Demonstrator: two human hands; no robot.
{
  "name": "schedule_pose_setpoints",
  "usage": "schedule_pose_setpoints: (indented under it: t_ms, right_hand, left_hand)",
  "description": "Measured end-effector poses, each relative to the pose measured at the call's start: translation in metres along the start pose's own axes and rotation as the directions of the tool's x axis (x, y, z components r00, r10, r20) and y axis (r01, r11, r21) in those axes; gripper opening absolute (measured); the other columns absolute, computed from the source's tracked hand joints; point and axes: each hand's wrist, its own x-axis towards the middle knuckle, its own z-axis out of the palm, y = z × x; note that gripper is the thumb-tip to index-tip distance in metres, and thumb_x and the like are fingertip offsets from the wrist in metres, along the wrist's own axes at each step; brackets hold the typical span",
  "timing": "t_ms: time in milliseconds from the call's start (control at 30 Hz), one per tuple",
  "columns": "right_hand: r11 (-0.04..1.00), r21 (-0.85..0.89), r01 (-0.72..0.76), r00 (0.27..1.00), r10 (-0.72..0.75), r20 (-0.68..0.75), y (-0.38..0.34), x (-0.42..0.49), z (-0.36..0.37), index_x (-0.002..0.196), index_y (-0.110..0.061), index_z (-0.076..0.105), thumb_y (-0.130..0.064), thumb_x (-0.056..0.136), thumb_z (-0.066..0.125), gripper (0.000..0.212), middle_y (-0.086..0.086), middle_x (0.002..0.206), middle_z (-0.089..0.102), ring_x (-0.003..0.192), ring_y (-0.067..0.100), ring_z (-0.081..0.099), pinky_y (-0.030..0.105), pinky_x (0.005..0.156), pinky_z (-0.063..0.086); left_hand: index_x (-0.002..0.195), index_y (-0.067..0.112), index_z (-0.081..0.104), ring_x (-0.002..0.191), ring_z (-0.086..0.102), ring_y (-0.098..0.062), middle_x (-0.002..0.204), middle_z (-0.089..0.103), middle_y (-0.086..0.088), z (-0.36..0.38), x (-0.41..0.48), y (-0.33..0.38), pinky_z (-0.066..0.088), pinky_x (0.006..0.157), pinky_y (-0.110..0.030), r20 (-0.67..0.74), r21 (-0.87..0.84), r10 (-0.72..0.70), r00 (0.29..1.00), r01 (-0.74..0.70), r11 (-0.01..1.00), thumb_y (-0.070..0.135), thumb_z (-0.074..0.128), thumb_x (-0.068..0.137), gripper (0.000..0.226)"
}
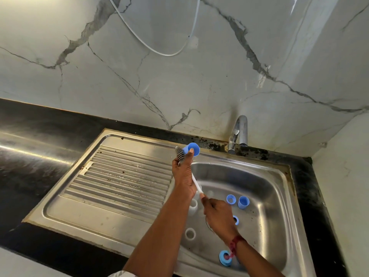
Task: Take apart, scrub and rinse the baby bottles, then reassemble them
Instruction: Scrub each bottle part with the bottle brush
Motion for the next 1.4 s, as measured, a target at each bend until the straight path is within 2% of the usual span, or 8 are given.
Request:
schedule_pose_setpoints:
  t_ms: [100, 333, 600, 800, 933, 1033, 1167, 1400]
  right_hand:
    - [1.000, 0.013, -0.022, 0.998, 0.021, 0.055, -0.004, 0.001, -0.002, 0.056, -0.012, 0.052, -0.056, 0.095, 0.047, 0.059, 0.000, 0.050, 0.049, 0.051, 0.011, 0.046, 0.031, 0.058, 0.041]
    - [0.993, 0.116, 0.019, 0.993, -0.005, -0.117, 0.000, -0.017, 0.009, 0.061, -0.002, 0.057, -0.066, 0.085, 0.041, 0.070, 0.001, 0.048, 0.048, 0.049, 0.012, 0.046, 0.036, 0.054, 0.044]
    - [0.968, 0.203, -0.147, 0.988, 0.135, 0.075, -0.009, -0.011, 0.007, 0.055, -0.014, 0.050, -0.052, 0.096, 0.050, 0.056, -0.003, 0.045, 0.049, 0.040, 0.009, 0.043, 0.027, 0.051, 0.038]
    - [0.999, -0.022, -0.033, 0.997, 0.035, 0.071, 0.011, -0.004, -0.007, 0.054, -0.018, 0.047, -0.060, 0.092, 0.049, 0.056, -0.004, 0.049, 0.046, 0.049, 0.009, 0.042, 0.029, 0.055, 0.039]
    - [0.992, -0.095, 0.083, 0.995, -0.077, 0.069, 0.032, -0.003, -0.045, 0.054, -0.015, 0.045, -0.062, 0.089, 0.050, 0.059, -0.008, 0.044, 0.040, 0.044, 0.005, 0.037, 0.022, 0.050, 0.035]
    - [0.977, -0.175, 0.125, 0.992, -0.126, 0.006, 0.040, 0.000, -0.074, 0.053, -0.016, 0.043, -0.061, 0.090, 0.050, 0.059, -0.006, 0.043, 0.042, 0.041, 0.007, 0.039, 0.022, 0.049, 0.037]
    - [0.920, -0.330, 0.212, 0.972, -0.232, -0.022, 0.030, 0.005, -0.100, 0.053, -0.024, 0.038, -0.056, 0.092, 0.048, 0.052, -0.006, 0.044, 0.039, 0.042, 0.007, 0.039, 0.018, 0.047, 0.034]
    - [0.804, -0.526, 0.277, 0.954, -0.294, 0.054, 0.018, 0.012, -0.115, 0.058, -0.027, 0.043, -0.065, 0.090, 0.035, 0.050, -0.006, 0.049, 0.045, 0.049, 0.005, 0.047, 0.016, 0.052, 0.031]
  left_hand:
    - [0.115, 0.028, 0.058, 0.099, 0.057, -0.016, 0.113, 0.065, -0.006, -0.005, -0.001, 0.000, 0.044, 0.081, -0.044, 0.020, 0.023, -0.003, 1.000, 0.003, 1.000, 0.035, 0.081, 0.079, 0.043]
    - [0.117, 0.015, 0.057, 0.100, 0.054, -0.022, 0.104, 0.062, -0.006, 0.003, -0.003, 0.003, 0.040, 0.089, -0.046, 0.033, 0.033, 0.031, 0.999, -0.032, 0.999, 0.041, 0.092, 0.056, 0.075]
    - [0.114, 0.028, 0.059, 0.095, 0.058, -0.020, 0.110, 0.067, -0.006, -0.008, -0.006, 0.000, 0.043, 0.078, -0.041, 0.018, 0.110, 0.007, 1.000, -0.009, 0.994, 0.046, 0.084, 0.061, 0.062]
    - [0.122, 0.023, 0.060, 0.113, 0.060, -0.018, 0.120, 0.066, -0.004, -0.013, -0.002, 0.015, 0.045, 0.088, -0.048, 0.081, 0.060, -0.061, 0.995, 0.056, 0.997, 0.046, 0.077, 0.080, 0.050]
    - [0.114, 0.012, 0.063, 0.092, 0.063, -0.022, 0.104, 0.064, -0.011, -0.031, 0.004, 0.031, 0.051, 0.086, -0.043, 0.174, -0.031, -0.092, 0.980, 0.099, 0.995, 0.037, 0.081, 0.073, 0.052]
    - [0.127, 0.006, 0.058, 0.114, 0.063, -0.031, 0.122, 0.064, -0.016, -0.042, 0.005, 0.032, 0.050, 0.099, -0.048, 0.176, -0.063, -0.107, 0.979, 0.119, 0.991, 0.030, 0.082, 0.071, 0.065]
    - [0.123, 0.005, 0.057, 0.116, 0.063, -0.031, 0.123, 0.065, -0.019, -0.046, 0.002, 0.027, 0.053, 0.092, -0.042, 0.225, -0.069, -0.115, 0.968, 0.134, 0.989, 0.019, 0.072, 0.079, 0.049]
    - [0.134, 0.006, 0.048, 0.117, 0.062, -0.041, 0.123, 0.066, -0.024, -0.050, 0.000, 0.026, 0.056, 0.088, -0.045, 0.222, -0.021, -0.088, 0.971, 0.095, 0.995, 0.011, 0.082, 0.063, 0.079]
